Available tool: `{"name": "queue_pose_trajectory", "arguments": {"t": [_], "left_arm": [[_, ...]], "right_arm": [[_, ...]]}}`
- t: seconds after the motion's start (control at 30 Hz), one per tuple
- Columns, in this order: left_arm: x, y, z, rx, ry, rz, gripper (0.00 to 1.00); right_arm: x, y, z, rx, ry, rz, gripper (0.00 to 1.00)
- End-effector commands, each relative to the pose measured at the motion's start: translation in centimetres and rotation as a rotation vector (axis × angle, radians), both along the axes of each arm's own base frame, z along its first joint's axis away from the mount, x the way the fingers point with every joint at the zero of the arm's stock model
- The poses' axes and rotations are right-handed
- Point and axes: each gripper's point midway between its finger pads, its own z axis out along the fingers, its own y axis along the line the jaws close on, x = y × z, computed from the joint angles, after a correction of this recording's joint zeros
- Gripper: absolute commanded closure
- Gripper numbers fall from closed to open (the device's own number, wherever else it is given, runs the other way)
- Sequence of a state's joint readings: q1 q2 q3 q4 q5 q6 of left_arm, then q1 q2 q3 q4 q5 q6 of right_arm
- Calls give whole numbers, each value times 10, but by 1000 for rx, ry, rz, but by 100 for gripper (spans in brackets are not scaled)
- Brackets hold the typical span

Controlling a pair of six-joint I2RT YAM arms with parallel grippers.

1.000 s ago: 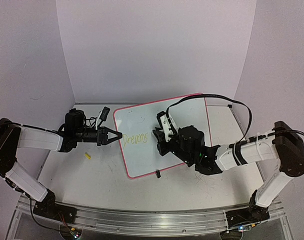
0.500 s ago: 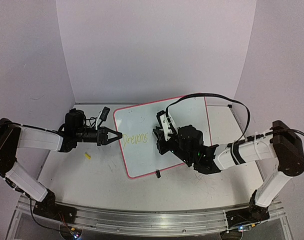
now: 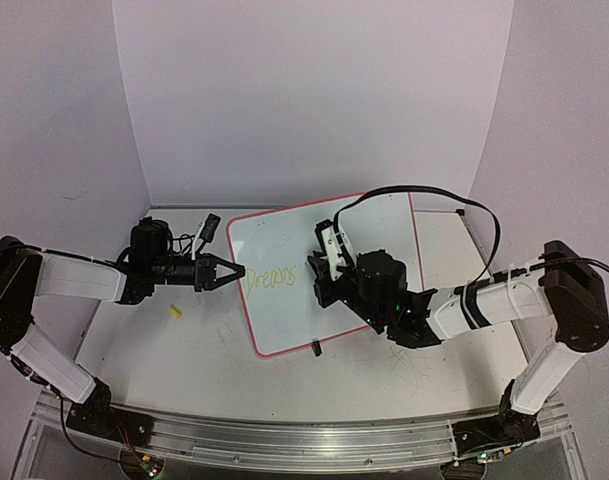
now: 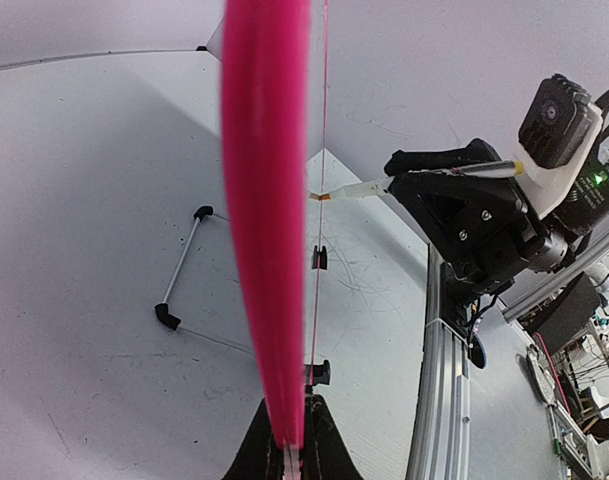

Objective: Write a sentence on the whiteboard

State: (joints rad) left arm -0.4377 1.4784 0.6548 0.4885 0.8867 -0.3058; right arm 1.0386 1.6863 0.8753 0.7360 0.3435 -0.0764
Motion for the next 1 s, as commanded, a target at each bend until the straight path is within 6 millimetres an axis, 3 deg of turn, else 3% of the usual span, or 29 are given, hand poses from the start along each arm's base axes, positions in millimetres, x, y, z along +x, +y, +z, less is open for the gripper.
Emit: {"name": "queue_pose_trajectory", "arguments": {"t": [0.0,0.63,0.97], "left_arm": [[2,-8,7,20,-82,-17,100],[1,-7,9,17,-80,-15,100],[2,-8,9,17,-78,-18,100]], "right_arm": [[7,-2,6,33,4,-33,100],[-12,-6,-13,45,79,5,100],[-7,-8,-10,55,74,-37,100]]}}
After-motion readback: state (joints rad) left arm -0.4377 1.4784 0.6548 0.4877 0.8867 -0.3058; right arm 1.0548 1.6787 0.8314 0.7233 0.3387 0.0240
